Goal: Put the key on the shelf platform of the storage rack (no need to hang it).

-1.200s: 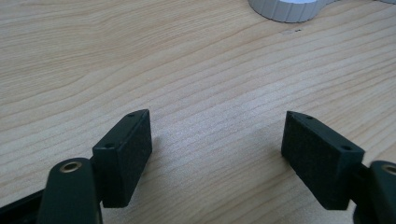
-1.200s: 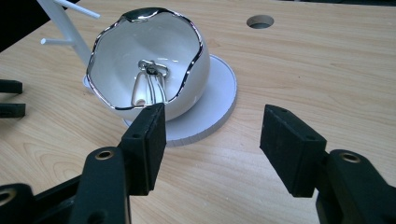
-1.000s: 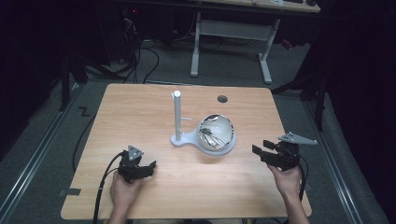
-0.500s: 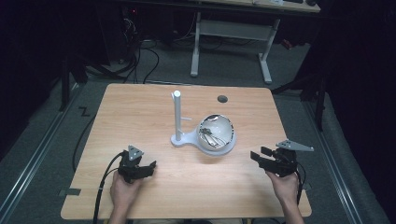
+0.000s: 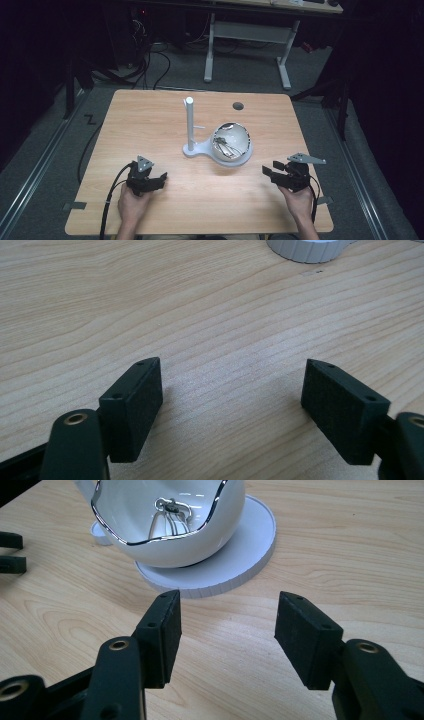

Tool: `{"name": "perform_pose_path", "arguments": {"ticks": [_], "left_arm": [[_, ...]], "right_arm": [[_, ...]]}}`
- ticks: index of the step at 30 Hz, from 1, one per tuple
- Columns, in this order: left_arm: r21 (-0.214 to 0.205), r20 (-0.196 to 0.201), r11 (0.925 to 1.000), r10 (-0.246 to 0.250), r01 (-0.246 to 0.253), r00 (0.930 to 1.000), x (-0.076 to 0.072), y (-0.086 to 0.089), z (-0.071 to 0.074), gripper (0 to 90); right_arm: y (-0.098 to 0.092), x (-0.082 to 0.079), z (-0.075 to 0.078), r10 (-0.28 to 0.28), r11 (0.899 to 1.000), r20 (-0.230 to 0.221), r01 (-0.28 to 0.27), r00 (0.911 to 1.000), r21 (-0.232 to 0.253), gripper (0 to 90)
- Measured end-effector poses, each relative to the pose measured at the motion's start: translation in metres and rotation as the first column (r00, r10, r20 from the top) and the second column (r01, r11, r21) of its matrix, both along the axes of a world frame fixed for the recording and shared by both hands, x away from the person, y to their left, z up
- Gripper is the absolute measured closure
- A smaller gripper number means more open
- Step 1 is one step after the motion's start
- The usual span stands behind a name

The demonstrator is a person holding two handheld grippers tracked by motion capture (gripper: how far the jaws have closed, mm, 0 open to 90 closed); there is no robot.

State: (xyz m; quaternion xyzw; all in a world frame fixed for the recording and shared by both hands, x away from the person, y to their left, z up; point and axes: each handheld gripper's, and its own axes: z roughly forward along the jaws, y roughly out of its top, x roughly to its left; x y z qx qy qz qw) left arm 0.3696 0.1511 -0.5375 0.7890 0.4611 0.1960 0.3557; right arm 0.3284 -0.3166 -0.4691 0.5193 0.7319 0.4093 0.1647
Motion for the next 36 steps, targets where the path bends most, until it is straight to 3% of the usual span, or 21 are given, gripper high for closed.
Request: {"name": "perform_pose_path", "arguments": {"ticks": [20,36], "left_arm": [[0.001,0.000,1.0000,0.000,0.000,1.0000,0.000,0.000,0.000,24.9],[0.000,0.000,1.0000,0.001,-0.001,1.0000,0.000,0.000,0.000,24.9]], "right_arm": [[0.008,0.007,-0.018,0.000,0.999,-0.024,-0.001,0.9997,-0.040,44.8],[0.007,0.014,-0.039,-0.040,0.991,-0.038,0.035,0.9985,-0.126,44.5]]}}
